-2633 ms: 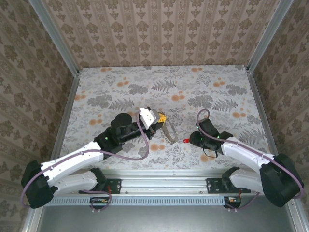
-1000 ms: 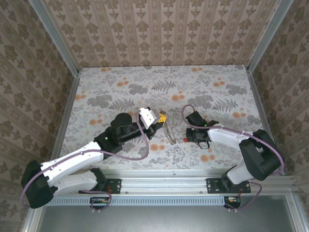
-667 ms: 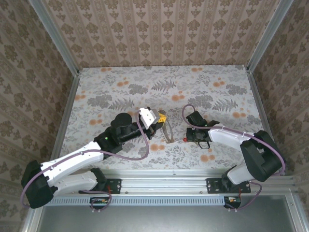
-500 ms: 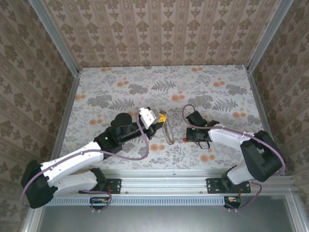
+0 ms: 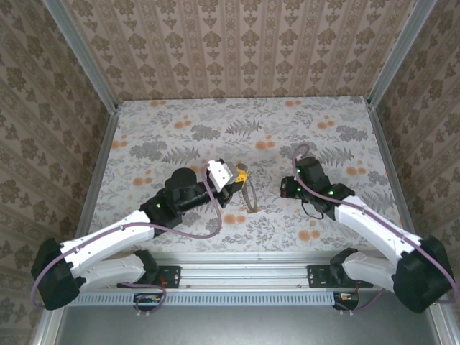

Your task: Put the keys on the keyring

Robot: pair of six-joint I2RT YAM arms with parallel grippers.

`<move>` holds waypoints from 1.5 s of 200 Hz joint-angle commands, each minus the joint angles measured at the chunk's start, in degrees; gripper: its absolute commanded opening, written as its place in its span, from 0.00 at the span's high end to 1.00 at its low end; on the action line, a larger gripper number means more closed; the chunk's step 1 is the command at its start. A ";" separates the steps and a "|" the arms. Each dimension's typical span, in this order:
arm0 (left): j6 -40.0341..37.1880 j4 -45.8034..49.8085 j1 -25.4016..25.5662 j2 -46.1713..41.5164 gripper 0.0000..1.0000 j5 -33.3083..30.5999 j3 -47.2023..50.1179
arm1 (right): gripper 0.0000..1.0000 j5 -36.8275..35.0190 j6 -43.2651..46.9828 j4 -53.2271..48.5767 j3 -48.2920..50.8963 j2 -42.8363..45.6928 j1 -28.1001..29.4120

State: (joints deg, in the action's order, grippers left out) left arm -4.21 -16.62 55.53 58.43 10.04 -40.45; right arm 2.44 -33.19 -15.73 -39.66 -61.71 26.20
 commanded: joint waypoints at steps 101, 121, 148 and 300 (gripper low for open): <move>-2.18 3.61 0.32 -1.48 1.00 4.27 -3.05 | 1.00 38.10 -10.49 33.87 5.97 13.31 -10.06; -3.09 3.45 0.42 -1.40 1.00 5.24 -2.81 | 1.00 41.35 -10.03 33.76 6.03 14.15 -10.17; -3.91 2.99 0.38 -0.90 1.00 6.28 -2.37 | 1.00 43.42 -10.27 33.14 6.58 15.12 -10.18; -0.62 0.33 0.53 3.08 1.00 6.91 -3.23 | 1.00 41.43 -1.99 24.49 3.92 14.47 -2.05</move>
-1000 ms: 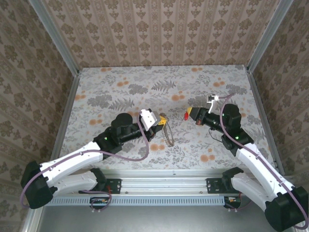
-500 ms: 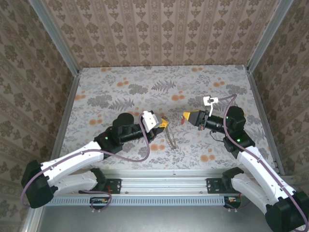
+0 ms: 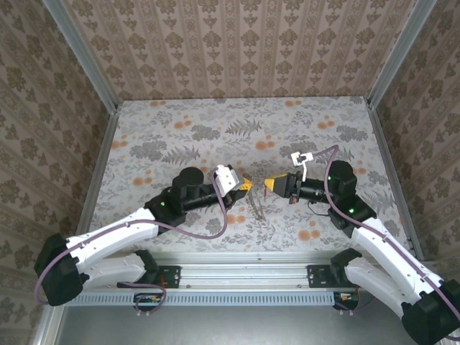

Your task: Put the keys on the keyring

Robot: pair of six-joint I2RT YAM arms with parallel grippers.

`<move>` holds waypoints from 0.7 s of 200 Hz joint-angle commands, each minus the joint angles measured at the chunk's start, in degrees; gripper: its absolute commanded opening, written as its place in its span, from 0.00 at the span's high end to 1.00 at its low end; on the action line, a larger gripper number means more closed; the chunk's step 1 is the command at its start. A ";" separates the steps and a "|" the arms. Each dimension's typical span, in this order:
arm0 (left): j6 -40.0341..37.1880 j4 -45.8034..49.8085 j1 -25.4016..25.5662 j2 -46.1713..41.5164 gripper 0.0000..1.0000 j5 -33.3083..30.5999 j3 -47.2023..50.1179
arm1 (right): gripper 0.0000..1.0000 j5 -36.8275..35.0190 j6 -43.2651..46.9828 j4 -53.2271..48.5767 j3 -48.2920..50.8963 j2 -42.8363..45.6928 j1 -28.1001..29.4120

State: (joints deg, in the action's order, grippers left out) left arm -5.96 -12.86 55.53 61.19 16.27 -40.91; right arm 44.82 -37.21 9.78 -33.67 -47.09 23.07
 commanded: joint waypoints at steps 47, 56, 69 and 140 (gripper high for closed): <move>1.31 -3.39 0.47 0.77 1.00 1.04 -3.21 | 1.00 -2.26 2.41 -0.18 -3.39 -1.78 3.14; 1.43 -3.38 0.52 0.86 1.00 1.17 -3.30 | 1.00 -2.51 2.54 -0.10 -3.80 -2.11 3.50; 1.47 -3.31 0.48 1.11 1.00 1.39 -3.48 | 1.00 -2.84 2.73 0.01 -4.25 -2.48 3.84; 1.61 -3.37 0.60 1.91 1.00 1.87 -4.52 | 1.00 -4.42 4.13 -0.86 -5.56 -4.40 4.70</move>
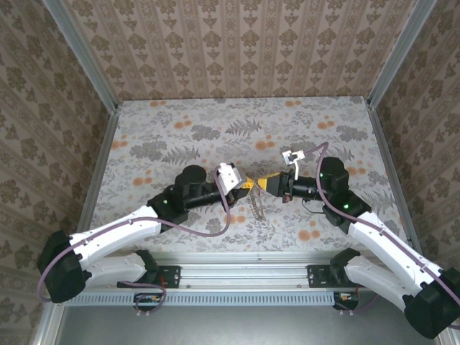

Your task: Put the keys on the keyring

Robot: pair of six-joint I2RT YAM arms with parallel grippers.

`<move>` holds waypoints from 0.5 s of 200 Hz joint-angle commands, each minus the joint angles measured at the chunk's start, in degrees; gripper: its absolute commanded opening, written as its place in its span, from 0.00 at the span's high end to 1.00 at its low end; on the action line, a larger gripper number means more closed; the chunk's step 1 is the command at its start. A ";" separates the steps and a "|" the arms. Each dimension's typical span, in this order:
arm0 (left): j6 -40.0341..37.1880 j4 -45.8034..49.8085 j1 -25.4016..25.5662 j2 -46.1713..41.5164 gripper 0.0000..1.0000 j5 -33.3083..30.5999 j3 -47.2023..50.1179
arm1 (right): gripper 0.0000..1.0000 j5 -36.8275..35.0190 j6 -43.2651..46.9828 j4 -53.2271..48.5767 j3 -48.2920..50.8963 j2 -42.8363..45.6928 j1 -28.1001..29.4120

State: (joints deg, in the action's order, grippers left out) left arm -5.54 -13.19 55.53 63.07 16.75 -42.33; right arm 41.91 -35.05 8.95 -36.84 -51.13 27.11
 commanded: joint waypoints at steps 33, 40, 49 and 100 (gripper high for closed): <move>1.19 -2.81 0.69 0.04 1.00 1.95 -3.60 | 1.00 -3.21 2.55 -0.43 -2.36 -0.50 0.88; 1.15 -2.70 0.80 0.04 1.00 2.05 -3.64 | 1.00 -3.63 2.53 -0.30 -2.27 -0.47 0.84; 1.15 -2.54 0.74 0.04 1.00 1.98 -3.72 | 1.00 -3.92 2.48 0.00 -2.27 -0.46 0.84; 1.54 -2.23 0.87 0.06 1.00 1.53 -3.64 | 1.00 -3.88 3.30 -1.15 -2.82 1.22 0.84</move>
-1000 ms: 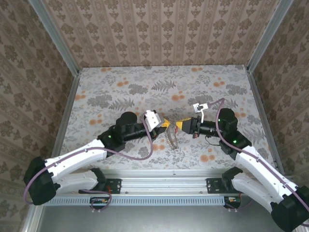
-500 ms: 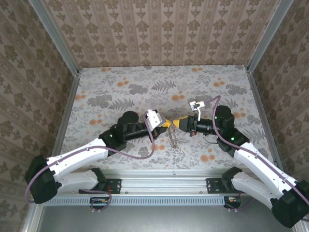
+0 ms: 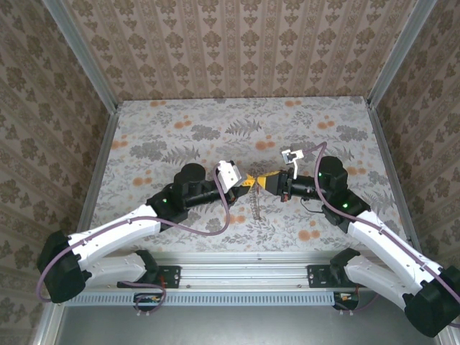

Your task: Put the keys on the keyring

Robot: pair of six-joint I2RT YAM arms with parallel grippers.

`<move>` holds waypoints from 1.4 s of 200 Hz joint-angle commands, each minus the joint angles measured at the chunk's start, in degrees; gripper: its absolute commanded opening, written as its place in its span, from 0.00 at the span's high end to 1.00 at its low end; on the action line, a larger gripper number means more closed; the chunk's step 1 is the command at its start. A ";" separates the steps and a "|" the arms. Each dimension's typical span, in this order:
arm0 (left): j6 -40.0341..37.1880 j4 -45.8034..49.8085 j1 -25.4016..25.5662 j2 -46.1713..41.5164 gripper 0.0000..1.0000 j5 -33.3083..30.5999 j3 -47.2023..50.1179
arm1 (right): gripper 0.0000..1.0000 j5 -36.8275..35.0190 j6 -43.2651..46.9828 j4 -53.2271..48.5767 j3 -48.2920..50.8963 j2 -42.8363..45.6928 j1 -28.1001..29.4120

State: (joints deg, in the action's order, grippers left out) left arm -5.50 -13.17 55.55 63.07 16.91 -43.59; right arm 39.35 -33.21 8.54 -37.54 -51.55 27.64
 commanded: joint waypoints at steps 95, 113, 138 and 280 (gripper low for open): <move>1.50 -1.60 0.82 -0.40 1.00 0.94 -2.46 | 1.00 -1.96 2.29 -2.73 -2.54 3.39 0.22; 1.61 -1.59 0.82 -0.40 1.00 0.95 -2.54 | 1.00 -1.65 1.83 -1.62 -2.88 2.56 0.31; 1.63 -1.60 0.86 -0.32 1.00 1.02 -2.54 | 1.00 -1.50 1.57 -0.64 -3.33 1.77 0.31; 2.32 -2.50 1.04 0.04 1.00 1.70 -3.22 | 1.00 -8.42 2.71 -0.89 0.16 2.24 -0.92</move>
State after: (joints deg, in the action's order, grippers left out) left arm -4.23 -12.78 55.94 63.07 16.69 -44.45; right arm 35.14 -31.20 6.17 -38.63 -50.35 27.57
